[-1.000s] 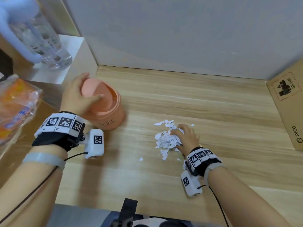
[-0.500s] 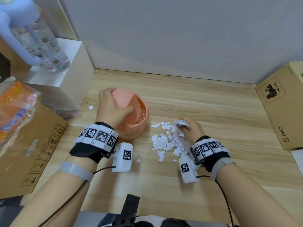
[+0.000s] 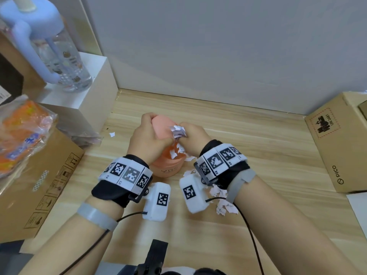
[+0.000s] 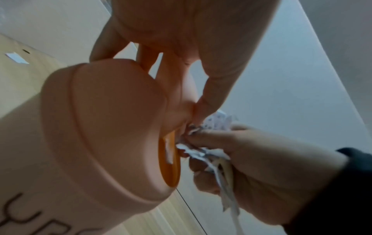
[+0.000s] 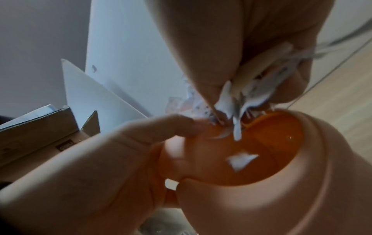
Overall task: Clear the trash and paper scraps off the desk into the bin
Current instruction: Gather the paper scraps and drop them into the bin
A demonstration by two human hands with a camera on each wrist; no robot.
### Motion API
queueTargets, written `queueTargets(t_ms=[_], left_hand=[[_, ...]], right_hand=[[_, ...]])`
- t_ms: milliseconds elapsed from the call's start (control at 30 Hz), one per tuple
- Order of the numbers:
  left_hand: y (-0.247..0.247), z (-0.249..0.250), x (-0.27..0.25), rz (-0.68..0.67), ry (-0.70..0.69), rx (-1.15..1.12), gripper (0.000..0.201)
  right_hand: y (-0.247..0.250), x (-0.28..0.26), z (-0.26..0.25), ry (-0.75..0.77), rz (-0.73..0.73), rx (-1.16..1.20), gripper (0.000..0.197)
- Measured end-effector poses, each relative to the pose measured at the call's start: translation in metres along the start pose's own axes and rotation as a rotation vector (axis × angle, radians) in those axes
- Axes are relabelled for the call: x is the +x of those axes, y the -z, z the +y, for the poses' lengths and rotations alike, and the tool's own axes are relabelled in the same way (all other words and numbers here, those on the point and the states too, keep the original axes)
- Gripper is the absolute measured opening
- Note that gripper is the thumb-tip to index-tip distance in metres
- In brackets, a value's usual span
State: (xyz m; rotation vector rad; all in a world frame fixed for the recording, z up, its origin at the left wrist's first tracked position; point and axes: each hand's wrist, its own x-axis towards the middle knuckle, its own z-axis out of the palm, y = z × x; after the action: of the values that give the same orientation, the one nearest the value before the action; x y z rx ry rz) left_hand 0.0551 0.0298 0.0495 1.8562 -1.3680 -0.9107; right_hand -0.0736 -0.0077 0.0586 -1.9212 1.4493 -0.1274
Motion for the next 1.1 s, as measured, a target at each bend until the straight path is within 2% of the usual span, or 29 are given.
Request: queueTargets(t_ms=[100,200,300,333,367,433,467,500,600,633,767,833,966,1100], left_hand=[[0.001,0.0,-0.002,-0.037,-0.002,0.022,0.073],[0.003,0.0,-0.005,-0.062,-0.01,0.033,0.073],[0.004,0.001,-0.006,-0.073,-0.02,0.041,0.073],[0.005,0.001,-0.006,-0.075,-0.018,0.042,0.073],[0.005,0.001,-0.006,-0.077,-0.015,0.041,0.073],[0.005,0.001,-0.006,-0.077,-0.011,0.039,0.072],[0.005,0.001,-0.006,-0.074,-0.011,0.037,0.072],[0.005,0.002,-0.006,-0.072,-0.01,0.035,0.071],[0.005,0.003,-0.007,-0.077,-0.002,0.036,0.07],[0.006,0.003,-0.006,-0.082,-0.003,0.035,0.069],[0.006,0.004,-0.005,-0.095,-0.009,0.042,0.069],[0.006,0.005,-0.005,-0.101,-0.005,0.047,0.069],[0.006,0.004,-0.004,-0.098,0.005,0.032,0.07],[0.004,0.005,-0.003,-0.084,0.012,0.02,0.071]], right_hand=[[-0.009,0.001,-0.005,-0.084,-0.03,-0.032,0.023],[-0.017,0.008,-0.01,-0.141,-0.066,-0.118,0.013],[-0.022,0.013,-0.013,-0.195,-0.113,-0.167,0.039],[-0.022,0.015,-0.014,-0.208,-0.117,-0.166,0.041],[-0.021,0.015,-0.015,-0.218,-0.131,-0.174,0.036],[-0.016,0.017,-0.018,-0.235,-0.166,-0.198,0.009],[-0.015,0.019,-0.018,-0.241,-0.188,-0.183,0.005],[-0.013,0.018,-0.018,-0.242,-0.226,-0.129,0.011],[-0.006,0.011,-0.011,-0.266,-0.263,0.176,0.055],[-0.003,0.007,-0.011,-0.286,-0.259,0.238,0.059],[0.004,0.006,-0.01,-0.318,-0.296,0.191,0.04],[0.007,0.004,-0.009,-0.295,-0.307,0.261,0.038],[0.017,-0.003,-0.001,-0.26,-0.255,0.367,0.038],[0.025,-0.008,0.002,-0.208,-0.099,0.302,0.062]])
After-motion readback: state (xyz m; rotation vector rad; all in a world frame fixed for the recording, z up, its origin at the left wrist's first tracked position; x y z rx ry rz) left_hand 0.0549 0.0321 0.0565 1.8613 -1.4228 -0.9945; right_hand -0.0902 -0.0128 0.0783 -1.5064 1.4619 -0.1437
